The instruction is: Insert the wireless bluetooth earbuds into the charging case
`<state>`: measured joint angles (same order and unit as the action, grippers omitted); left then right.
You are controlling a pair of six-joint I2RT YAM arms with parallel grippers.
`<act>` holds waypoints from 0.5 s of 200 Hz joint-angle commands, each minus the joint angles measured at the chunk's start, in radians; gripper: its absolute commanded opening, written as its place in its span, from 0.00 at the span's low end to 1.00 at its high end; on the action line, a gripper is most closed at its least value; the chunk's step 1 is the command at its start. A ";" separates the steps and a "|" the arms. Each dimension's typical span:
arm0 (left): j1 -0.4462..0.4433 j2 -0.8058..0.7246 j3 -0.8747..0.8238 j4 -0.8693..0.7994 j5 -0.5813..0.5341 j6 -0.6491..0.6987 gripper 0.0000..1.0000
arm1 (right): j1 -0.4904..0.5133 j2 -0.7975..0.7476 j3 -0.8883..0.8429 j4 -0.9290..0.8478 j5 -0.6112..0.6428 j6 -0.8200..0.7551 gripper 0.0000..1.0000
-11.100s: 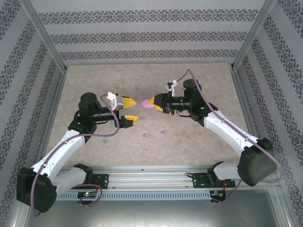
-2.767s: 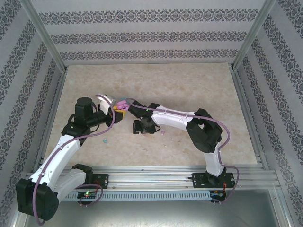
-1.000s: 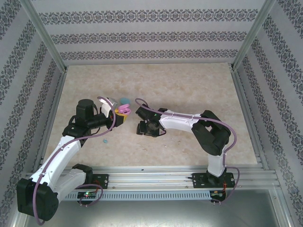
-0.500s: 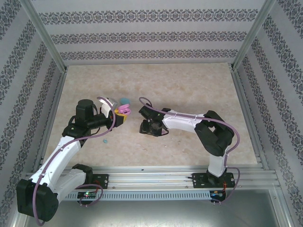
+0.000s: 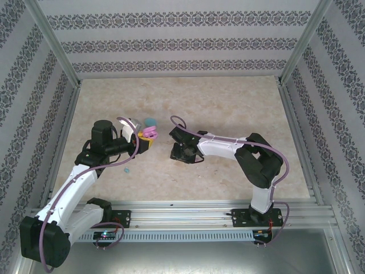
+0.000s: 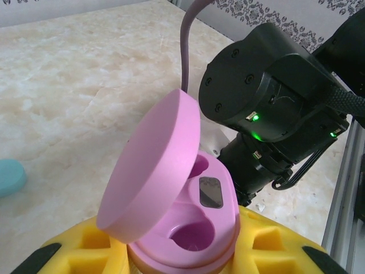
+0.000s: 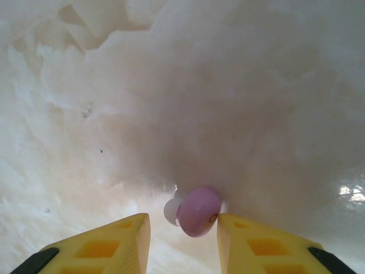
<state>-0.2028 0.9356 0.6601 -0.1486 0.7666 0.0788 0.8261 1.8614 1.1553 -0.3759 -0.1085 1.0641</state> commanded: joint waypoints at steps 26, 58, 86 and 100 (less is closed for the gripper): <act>-0.009 -0.016 -0.011 0.025 0.030 0.003 0.10 | -0.010 0.022 -0.001 0.013 0.017 0.017 0.30; -0.009 -0.016 -0.014 0.026 0.031 0.003 0.09 | -0.011 0.032 0.000 0.011 0.014 0.013 0.27; -0.010 -0.016 -0.013 0.027 0.034 0.001 0.09 | -0.010 0.048 0.005 0.011 0.003 0.011 0.27; -0.009 -0.016 -0.014 0.027 0.037 0.000 0.10 | -0.011 0.058 0.011 0.011 -0.003 0.011 0.27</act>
<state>-0.2028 0.9356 0.6540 -0.1474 0.7780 0.0788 0.8261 1.8896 1.1557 -0.3607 -0.1101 1.0714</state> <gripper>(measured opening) 0.303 0.271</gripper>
